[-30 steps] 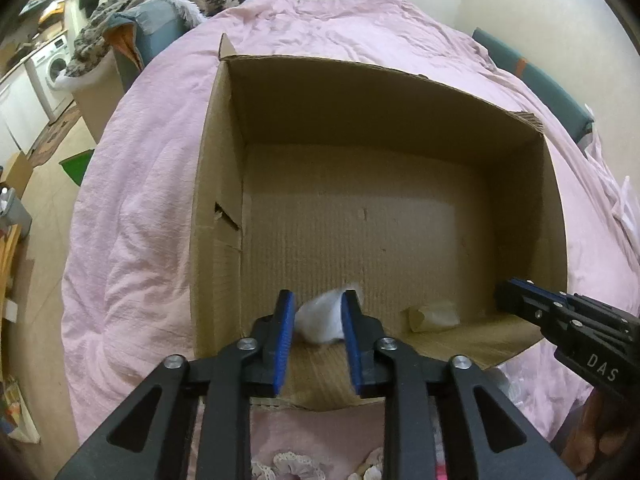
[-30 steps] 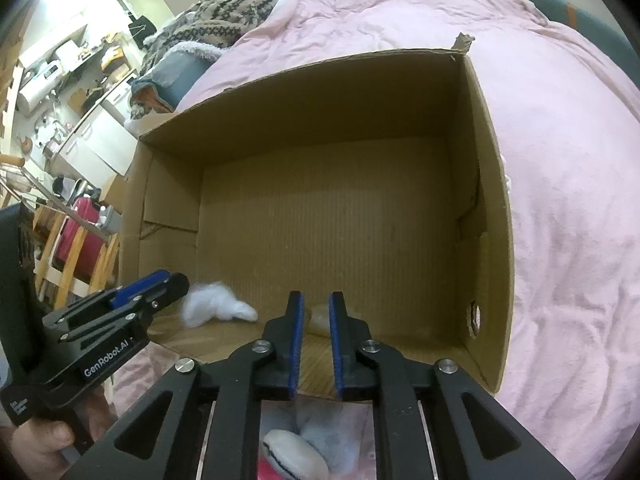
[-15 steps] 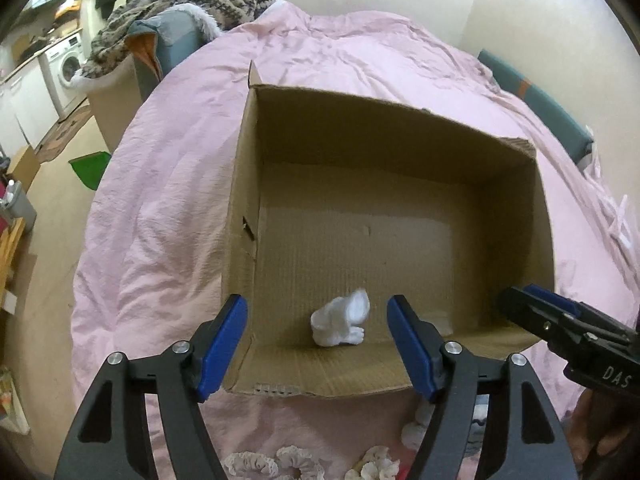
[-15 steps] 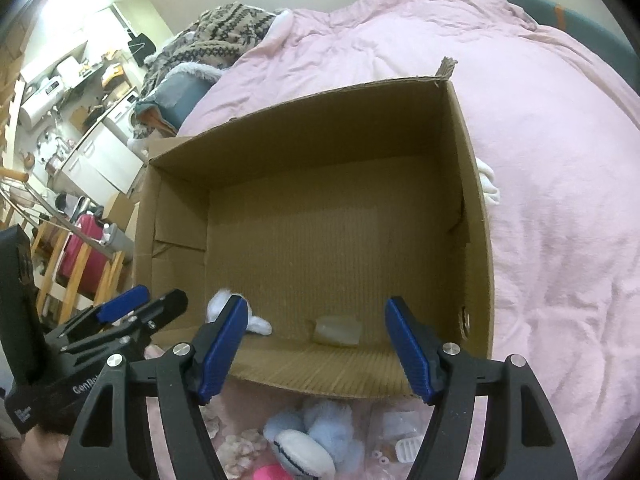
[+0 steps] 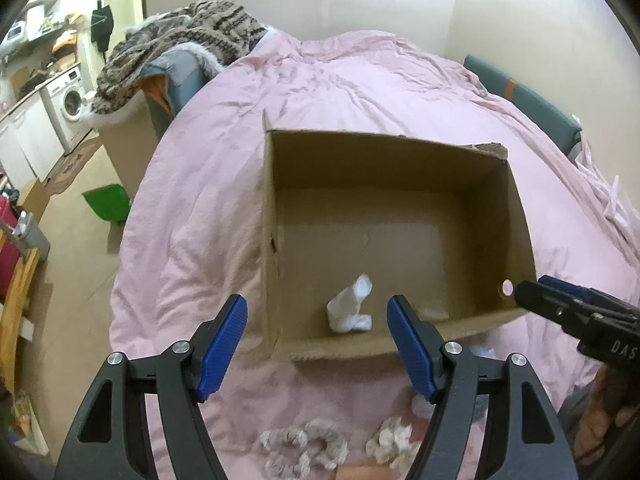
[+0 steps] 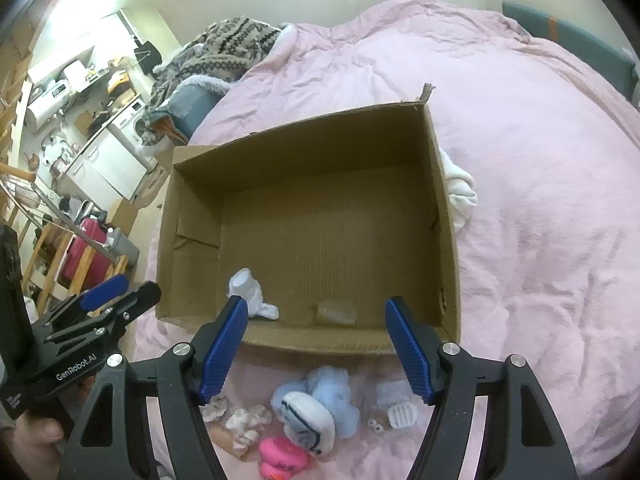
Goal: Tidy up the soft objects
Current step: 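Lower the left tool and grasp the grey lace scrunchies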
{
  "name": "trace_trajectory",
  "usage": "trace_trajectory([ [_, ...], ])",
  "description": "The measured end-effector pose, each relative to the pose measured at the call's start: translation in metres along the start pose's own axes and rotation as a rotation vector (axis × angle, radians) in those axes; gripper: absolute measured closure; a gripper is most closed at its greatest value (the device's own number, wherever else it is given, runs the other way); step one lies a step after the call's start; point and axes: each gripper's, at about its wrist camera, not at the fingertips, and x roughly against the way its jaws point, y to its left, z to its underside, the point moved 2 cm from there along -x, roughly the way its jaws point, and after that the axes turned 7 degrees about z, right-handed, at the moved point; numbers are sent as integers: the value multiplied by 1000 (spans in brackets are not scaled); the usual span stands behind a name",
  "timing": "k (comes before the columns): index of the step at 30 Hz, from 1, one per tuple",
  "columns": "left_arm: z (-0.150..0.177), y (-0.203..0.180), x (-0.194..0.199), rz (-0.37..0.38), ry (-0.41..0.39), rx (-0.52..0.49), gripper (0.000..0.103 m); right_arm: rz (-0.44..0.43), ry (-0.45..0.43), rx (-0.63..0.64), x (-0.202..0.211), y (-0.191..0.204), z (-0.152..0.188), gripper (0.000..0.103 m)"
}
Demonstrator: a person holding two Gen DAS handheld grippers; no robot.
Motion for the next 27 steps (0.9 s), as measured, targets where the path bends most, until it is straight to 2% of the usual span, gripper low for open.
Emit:
trace_trajectory([
  [18, 55, 15, 30, -8, 72, 89, 33, -13, 58, 20, 22, 11, 53, 28],
  [24, 67, 22, 28, -28, 119, 129, 33, -22, 97, 16, 18, 14, 65, 28],
  [27, 72, 26, 24, -62, 144, 137, 33, -14, 121, 21, 13, 17, 69, 28],
])
